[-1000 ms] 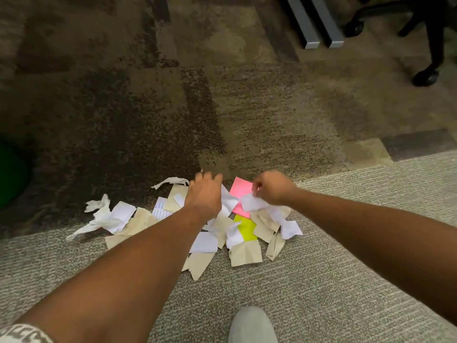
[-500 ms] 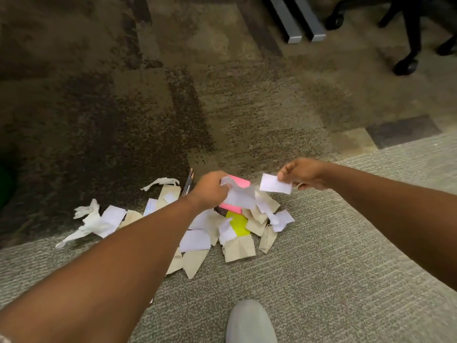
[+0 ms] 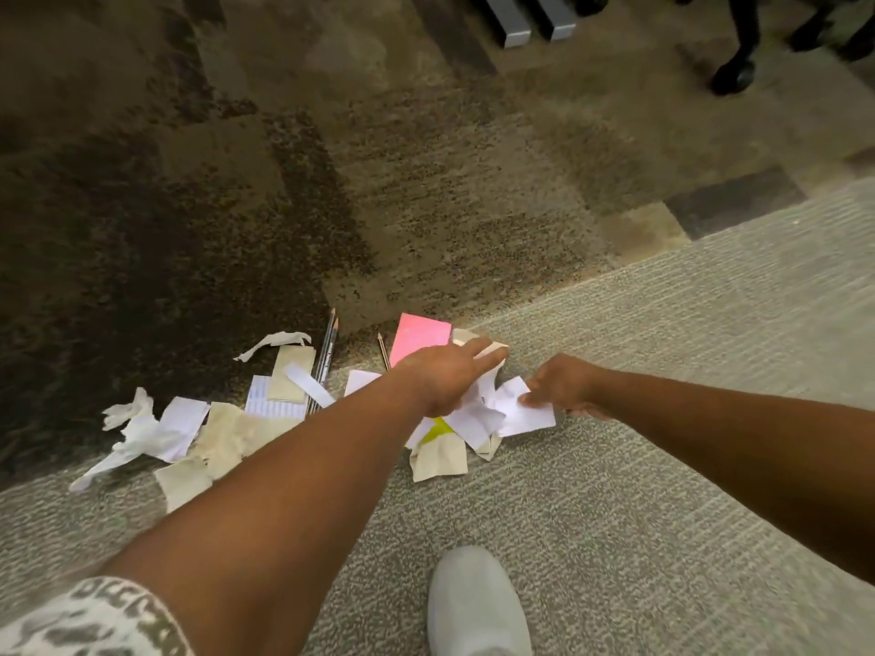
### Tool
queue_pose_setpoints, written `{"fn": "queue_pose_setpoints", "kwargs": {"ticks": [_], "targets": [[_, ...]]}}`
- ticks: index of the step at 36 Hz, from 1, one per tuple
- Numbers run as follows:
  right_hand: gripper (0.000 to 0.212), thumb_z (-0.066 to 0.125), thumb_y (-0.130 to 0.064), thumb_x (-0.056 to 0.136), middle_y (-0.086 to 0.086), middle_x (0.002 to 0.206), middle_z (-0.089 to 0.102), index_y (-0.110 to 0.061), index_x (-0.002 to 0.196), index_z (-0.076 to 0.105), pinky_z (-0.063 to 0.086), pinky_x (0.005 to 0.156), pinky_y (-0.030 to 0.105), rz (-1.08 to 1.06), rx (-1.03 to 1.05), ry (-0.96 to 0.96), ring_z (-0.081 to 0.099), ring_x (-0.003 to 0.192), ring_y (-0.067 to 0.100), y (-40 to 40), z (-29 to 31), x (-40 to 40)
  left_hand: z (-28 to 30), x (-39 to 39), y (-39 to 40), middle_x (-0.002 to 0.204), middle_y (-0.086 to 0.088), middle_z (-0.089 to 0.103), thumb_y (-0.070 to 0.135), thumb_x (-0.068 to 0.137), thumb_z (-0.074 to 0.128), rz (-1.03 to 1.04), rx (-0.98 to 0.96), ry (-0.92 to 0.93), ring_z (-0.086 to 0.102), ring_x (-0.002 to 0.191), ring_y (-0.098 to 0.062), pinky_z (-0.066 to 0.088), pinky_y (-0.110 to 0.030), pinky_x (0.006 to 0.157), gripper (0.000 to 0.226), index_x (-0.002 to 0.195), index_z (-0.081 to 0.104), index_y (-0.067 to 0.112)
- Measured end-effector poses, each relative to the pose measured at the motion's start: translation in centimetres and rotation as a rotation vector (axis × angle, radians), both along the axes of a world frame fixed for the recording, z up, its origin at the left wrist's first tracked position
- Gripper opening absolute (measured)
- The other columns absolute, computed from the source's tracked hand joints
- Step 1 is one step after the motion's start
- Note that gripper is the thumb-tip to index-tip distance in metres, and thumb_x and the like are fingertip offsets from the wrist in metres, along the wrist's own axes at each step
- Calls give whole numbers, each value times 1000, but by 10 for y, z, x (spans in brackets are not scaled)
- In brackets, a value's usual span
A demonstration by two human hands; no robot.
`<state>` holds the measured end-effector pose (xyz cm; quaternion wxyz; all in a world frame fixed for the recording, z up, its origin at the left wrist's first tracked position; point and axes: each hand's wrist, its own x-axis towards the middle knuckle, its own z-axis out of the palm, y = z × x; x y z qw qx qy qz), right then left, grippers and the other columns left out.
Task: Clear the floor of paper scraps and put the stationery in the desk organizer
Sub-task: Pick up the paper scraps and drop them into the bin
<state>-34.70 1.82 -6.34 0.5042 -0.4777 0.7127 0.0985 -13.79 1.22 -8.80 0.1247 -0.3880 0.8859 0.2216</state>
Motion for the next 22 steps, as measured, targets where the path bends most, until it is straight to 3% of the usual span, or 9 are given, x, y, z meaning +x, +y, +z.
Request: {"fn": "queue_pose_setpoints", "kwargs": {"ticks": [2,4,7,9,14,17,22], "targets": [[15,75,-16,85,4,78,57,-10,93,64,37,52,23,4,-31,-10,50,63,13,4,-1,4,0,-2,3,157,-6,29,1,87,61,-9,-64,-39,51,123,-32,50,-39,78,97,157,0,29],[15,72,-14,86,4,75,56,-13,82,58,36,50,22,-4,-13,-27,47,60,12,2,2,4,1,-4,6,137,-9,49,3,88,58,16,-119,-66,53,115,-32,47,-41,75,82,156,15,22],[11,68,-16,90,13,86,66,-9,85,61,47,57,27,71,59,-16,57,68,21,-11,13,-3,8,-6,6,116,-10,58,3,89,55,76,-159,-45,55,111,-32,42,-37,67,46,133,51,14],[8,65,-16,92,13,90,67,-10,89,62,50,61,30,122,87,-12,61,75,22,-22,22,-12,12,-5,6,111,-9,60,2,88,55,78,-185,-17,55,109,-32,36,-35,65,34,120,61,13],[9,62,-14,94,12,90,67,-8,97,67,44,57,28,212,62,-13,58,74,21,-42,38,-26,18,10,5,97,-3,63,3,87,53,263,-162,154,53,99,-24,35,-33,63,18,85,56,21],[9,61,-12,94,13,90,67,-8,99,67,45,58,29,213,25,-59,58,75,22,-44,41,-23,17,23,0,90,-4,67,7,88,54,461,-160,269,57,93,-27,48,-37,67,14,83,62,18],[11,60,-11,94,15,93,67,-3,100,66,48,62,30,199,2,-119,60,78,23,-36,33,6,26,43,-5,90,-11,70,19,90,59,753,-98,405,62,88,-34,38,-31,62,9,82,64,16]]}}
